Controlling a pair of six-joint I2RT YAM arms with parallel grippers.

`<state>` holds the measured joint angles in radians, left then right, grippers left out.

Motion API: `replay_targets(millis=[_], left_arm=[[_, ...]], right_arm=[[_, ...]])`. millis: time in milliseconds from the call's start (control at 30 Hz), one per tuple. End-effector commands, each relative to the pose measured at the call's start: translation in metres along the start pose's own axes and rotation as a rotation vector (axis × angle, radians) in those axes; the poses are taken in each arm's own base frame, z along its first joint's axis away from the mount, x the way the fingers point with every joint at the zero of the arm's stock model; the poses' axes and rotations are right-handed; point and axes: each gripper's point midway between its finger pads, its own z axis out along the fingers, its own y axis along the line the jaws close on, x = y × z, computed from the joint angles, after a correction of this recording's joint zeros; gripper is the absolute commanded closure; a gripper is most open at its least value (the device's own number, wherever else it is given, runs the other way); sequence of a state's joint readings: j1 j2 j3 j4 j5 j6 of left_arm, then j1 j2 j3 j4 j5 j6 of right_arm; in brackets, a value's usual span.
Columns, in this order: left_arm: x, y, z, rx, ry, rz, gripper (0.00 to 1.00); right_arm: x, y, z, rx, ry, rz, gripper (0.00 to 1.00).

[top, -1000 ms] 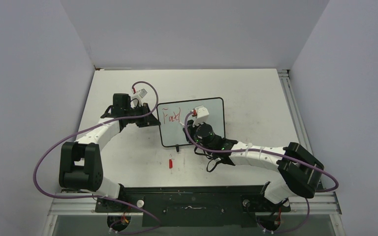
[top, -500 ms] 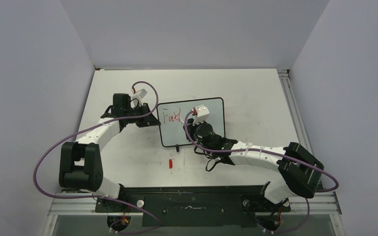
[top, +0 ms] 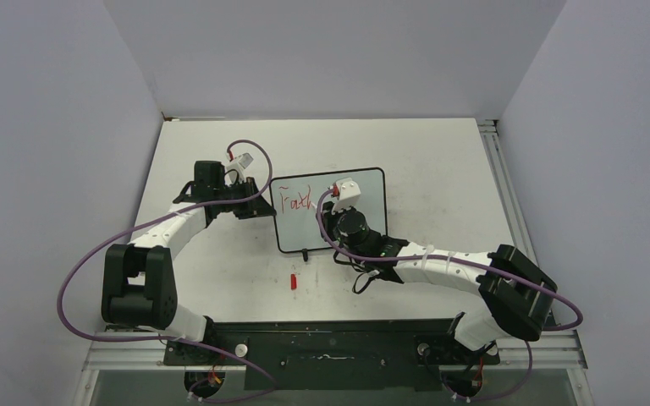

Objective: Write a sentence on the whiteboard

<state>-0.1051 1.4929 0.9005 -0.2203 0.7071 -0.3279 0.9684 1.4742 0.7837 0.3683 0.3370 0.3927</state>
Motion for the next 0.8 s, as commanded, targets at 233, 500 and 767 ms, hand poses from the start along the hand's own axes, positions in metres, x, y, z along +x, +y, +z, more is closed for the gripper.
replay_targets(millis=[233,500,767], left_arm=[[-0.014,-0.018,-0.004,0.046,-0.026,0.042,0.92],[-0.014,-0.018,-0.004,0.047,-0.026,0.042,0.92],[-0.015,-0.018,-0.004,0.046,-0.027,0.043,0.92]], right_arm=[[-0.034,-0.015,-0.004,0.061,-0.101,0.038,0.95],[-0.023,-0.019,-0.007,0.067,-0.079,0.043,0.95],[-0.010,-0.022,-0.010,0.069,-0.052,0.045,0.95]])
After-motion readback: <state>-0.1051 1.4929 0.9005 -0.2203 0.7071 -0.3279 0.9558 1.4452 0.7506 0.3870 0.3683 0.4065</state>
